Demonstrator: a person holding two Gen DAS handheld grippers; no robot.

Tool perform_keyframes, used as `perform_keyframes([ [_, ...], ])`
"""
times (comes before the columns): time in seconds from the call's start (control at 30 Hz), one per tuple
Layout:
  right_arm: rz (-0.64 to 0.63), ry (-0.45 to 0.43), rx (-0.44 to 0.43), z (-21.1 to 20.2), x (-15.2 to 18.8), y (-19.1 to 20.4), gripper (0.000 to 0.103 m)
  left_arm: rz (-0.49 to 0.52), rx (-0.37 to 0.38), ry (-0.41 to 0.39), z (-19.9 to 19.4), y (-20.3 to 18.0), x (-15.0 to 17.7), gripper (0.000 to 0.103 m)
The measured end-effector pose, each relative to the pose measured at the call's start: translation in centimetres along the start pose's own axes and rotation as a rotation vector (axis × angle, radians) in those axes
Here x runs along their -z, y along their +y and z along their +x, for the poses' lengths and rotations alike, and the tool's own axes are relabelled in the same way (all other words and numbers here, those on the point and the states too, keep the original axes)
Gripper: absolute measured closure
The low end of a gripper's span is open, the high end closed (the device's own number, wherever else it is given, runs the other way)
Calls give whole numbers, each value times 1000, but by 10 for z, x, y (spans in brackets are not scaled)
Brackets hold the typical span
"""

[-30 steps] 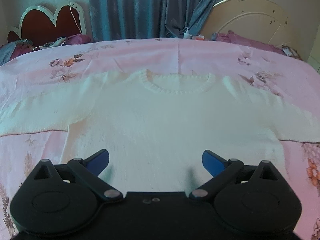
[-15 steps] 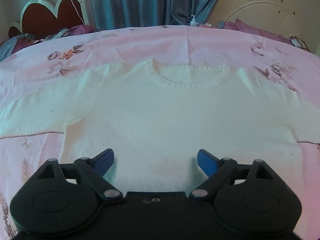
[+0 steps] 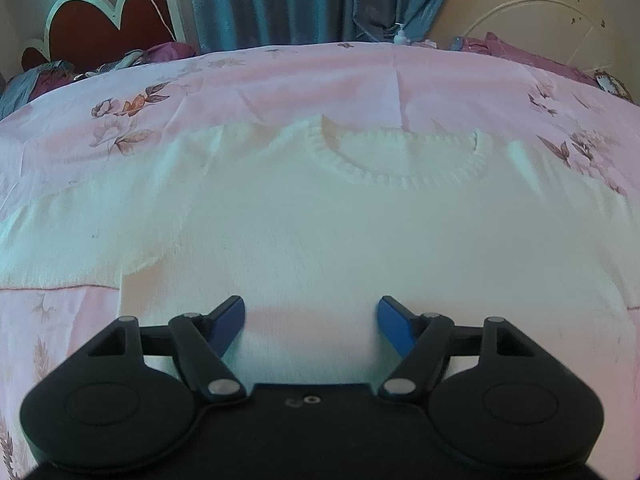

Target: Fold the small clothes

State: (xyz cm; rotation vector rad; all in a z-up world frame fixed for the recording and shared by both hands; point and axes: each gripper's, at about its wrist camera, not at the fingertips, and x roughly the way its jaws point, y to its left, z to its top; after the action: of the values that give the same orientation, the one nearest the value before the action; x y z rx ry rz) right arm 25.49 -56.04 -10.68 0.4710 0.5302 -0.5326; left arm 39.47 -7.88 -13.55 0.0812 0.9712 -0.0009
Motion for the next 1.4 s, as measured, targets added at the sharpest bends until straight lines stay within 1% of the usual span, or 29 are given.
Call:
perform_keyframes([
  [0.1,-60,-19,-74,-9,-1,34,101,-1,7,-4,-2,3,-1,31],
  [0.23,-132,-24,-209,-20,6,96,101,-7,21,-3,-1,11,-1,31],
  [0.4,-220,25,-383,-30,36,188,101,-25,45,-13,-2,28,-3,31],
  [0.53,-283,108,-495,-30,75,258,101,-29,57,-22,-5,45,-3,31],
  [0.6,-320,174,-540,-25,101,290,101,-37,62,-22,-5,56,-4,31],
  [0.67,-324,246,-577,-20,122,310,101,-49,76,-21,-5,66,-4,29],
  [0.7,-335,279,-581,-18,132,318,101,-54,85,-19,-5,70,-4,29],
  [0.73,-350,304,-575,-16,139,324,98,-63,101,-15,-5,74,-5,29],
  [0.77,-360,322,-572,-15,144,328,93,-72,121,-11,-4,78,-5,28],
  [0.8,-357,330,-582,-20,152,330,69,-80,142,-5,-4,81,-6,27],
  [0.83,-346,332,-591,-22,153,330,33,-91,169,-2,-3,83,-7,25],
  [0.87,-336,316,-594,-26,152,324,24,-95,194,-3,-3,83,-8,24],
  [0.9,-334,290,-602,-32,149,321,23,-97,214,-4,-2,82,-9,23],
  [0.97,-346,246,-585,-41,141,313,23,-104,266,2,0,77,-10,22],
  [1.03,-365,202,-531,-49,136,297,23,-126,316,22,6,69,-13,22],
  [1.1,-371,179,-471,-52,132,278,22,-140,363,40,12,58,-14,22],
  [1.17,-358,175,-413,-53,129,255,23,-136,404,47,19,46,-14,33],
  [1.23,-348,172,-352,-53,129,235,22,-127,393,38,24,35,-15,37],
  [1.3,-333,171,-291,-51,129,216,23,-123,391,25,28,27,-16,47],
  [1.33,-320,173,-269,-51,130,207,23,-125,389,26,29,23,-18,57],
  [1.37,-302,174,-246,-50,130,197,22,-126,406,24,27,20,-17,69],
  [1.4,-284,178,-232,-49,127,189,23,-123,420,35,27,16,-16,75],
])
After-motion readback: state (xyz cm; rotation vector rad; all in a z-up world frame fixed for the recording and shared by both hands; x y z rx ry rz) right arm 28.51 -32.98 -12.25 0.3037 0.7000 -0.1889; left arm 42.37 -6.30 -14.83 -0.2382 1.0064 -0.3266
